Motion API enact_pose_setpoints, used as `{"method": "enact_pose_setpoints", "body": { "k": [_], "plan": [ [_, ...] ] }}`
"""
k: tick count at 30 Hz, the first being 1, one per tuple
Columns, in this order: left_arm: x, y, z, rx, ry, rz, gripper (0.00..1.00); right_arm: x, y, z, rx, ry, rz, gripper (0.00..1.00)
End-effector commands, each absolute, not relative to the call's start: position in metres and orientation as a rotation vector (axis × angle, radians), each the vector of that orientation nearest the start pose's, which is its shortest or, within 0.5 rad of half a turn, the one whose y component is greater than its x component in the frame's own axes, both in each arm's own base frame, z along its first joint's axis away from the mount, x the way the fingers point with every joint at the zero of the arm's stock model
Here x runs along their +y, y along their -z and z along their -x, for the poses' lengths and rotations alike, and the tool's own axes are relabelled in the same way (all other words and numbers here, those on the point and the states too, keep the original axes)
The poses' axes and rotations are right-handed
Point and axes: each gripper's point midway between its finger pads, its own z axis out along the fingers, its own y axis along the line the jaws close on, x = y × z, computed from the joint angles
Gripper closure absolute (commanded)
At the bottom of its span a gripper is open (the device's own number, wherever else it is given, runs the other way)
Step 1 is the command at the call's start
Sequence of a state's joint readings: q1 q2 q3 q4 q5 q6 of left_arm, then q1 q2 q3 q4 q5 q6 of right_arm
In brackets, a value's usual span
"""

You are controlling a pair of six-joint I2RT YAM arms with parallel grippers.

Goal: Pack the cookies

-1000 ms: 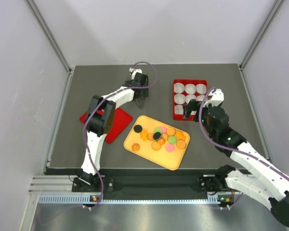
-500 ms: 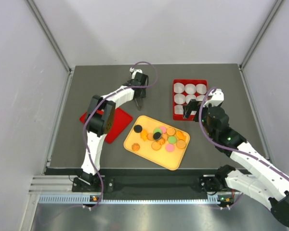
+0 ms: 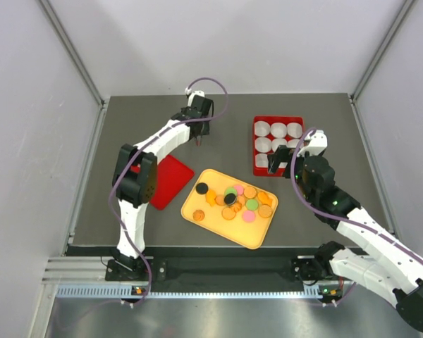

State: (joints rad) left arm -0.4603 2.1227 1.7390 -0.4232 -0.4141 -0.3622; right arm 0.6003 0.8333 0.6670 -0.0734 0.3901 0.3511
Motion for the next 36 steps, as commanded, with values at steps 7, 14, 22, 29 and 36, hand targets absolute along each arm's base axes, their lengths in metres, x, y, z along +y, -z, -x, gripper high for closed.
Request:
{"method": "enact_pose_setpoints", "body": {
  "k": [7, 14, 22, 29, 36],
  "plan": [
    [-0.19, -0.157, -0.503, 2.213, -0.063, 0.067, 0.44, 0.144, -0.241, -0.295, 1.763, -0.374, -0.054, 0.0],
    [-0.192, -0.16, -0.498, 2.214, -0.054, 0.056, 0.44, 0.145, -0.239, -0.295, 1.767, -0.374, -0.054, 0.0],
    [-0.193, -0.166, -0.495, 2.211, -0.045, 0.048, 0.45, 0.145, -0.239, -0.296, 1.769, -0.373, -0.053, 0.0],
    [-0.195, -0.174, -0.486, 2.213, -0.026, 0.034, 0.47, 0.146, -0.237, -0.296, 1.773, -0.373, -0.05, 0.0],
    [-0.201, -0.186, -0.462, 2.226, 0.065, 0.011, 0.48, 0.146, -0.235, -0.297, 1.779, -0.37, -0.051, 0.0]
  ]
}}
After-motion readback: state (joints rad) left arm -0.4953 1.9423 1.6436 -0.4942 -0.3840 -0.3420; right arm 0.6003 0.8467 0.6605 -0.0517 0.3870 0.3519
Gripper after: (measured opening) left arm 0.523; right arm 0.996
